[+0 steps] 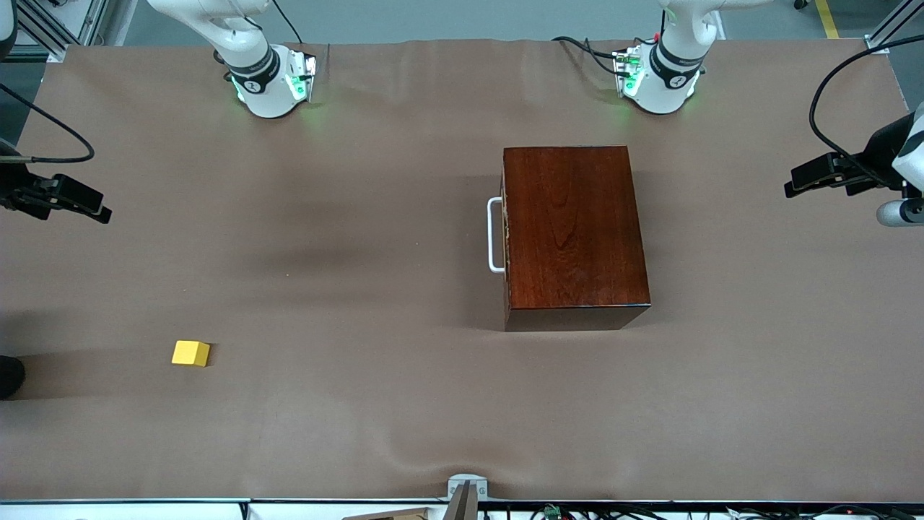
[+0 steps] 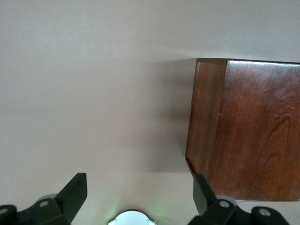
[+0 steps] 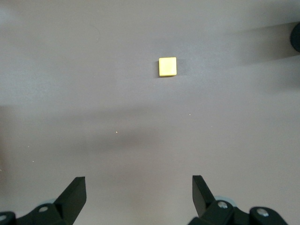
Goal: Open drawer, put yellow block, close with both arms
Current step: 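Move the left gripper over the box toward the white drawer handle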
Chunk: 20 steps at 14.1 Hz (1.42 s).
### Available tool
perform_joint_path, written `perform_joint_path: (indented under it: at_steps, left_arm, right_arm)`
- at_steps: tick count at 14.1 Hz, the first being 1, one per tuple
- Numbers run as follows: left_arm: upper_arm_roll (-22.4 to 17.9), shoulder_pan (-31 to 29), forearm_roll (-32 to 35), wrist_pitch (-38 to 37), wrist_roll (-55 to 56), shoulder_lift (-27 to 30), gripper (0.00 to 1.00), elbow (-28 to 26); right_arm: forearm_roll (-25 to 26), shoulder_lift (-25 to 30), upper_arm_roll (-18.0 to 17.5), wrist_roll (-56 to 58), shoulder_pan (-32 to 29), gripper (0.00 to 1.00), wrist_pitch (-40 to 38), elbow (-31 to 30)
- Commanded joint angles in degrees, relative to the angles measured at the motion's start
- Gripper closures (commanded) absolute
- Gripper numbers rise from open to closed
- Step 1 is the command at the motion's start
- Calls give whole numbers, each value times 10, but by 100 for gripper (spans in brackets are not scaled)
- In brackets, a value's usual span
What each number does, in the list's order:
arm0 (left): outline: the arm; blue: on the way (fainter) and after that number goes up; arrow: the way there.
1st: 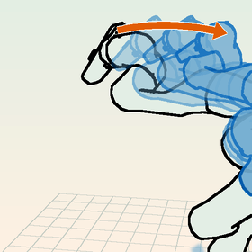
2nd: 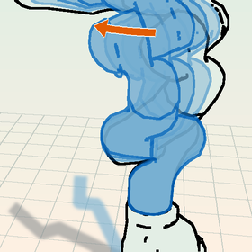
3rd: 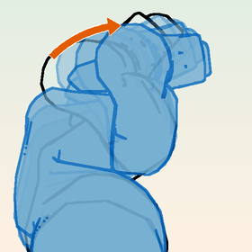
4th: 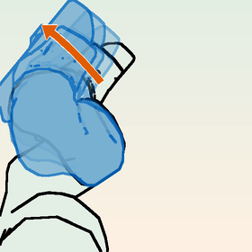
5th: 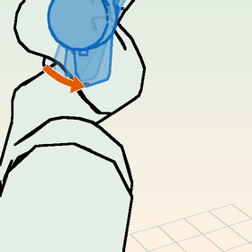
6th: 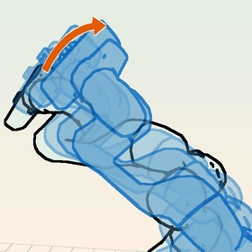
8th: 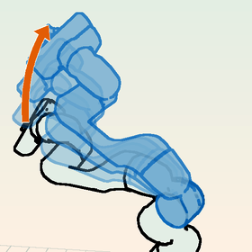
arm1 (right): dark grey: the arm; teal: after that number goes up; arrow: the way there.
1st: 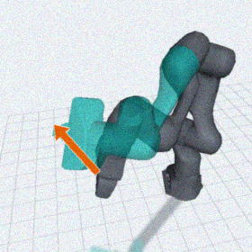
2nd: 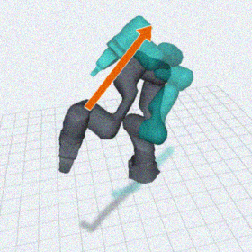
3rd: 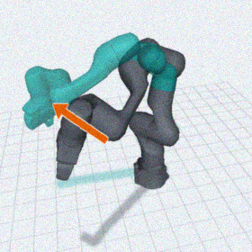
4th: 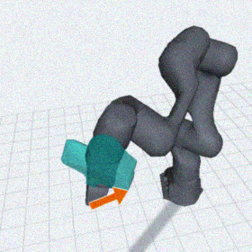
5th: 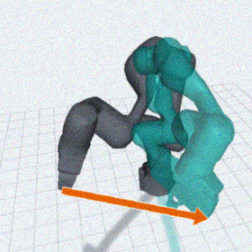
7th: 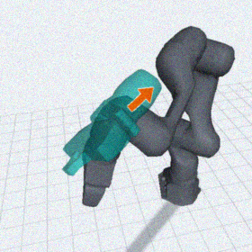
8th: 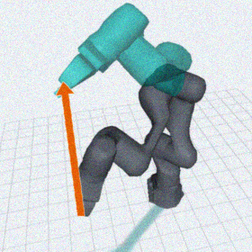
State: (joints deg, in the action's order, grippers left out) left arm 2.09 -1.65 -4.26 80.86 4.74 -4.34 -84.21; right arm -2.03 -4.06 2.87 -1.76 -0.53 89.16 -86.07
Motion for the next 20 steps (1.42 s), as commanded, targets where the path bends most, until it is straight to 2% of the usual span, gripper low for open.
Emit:
perform_joint_path:
  at_steps: [1,4,9,11,14,17,20]
  left_arm:
    - [3,-4,-26,-12,21,12,0,3]
    - [4,1,-56,-18,71,19,0,3]
    - [59,1,-82,-18,161,13,0,2]
    - [90,1,-111,-16,222,14,0,5]
    - [138,1,-117,-4,283,14,0,5]
    - [149,2,-122,27,289,13,0,4]
    - [179,4,-118,40,315,5,0,-3]
  right_arm:
    - [3,14,-2,-4,-3,0,1,-11]
    - [3,14,-2,-4,-3,0,1,-11]
    - [4,14,-2,-4,-3,0,0,-9]
    - [4,14,-2,-3,-3,0,-2,-8]
    - [4,14,-1,-3,-3,0,-2,-7]
    - [4,14,-1,-3,-3,0,-3,-7]
    - [4,14,-1,-3,-3,0,-3,-7]
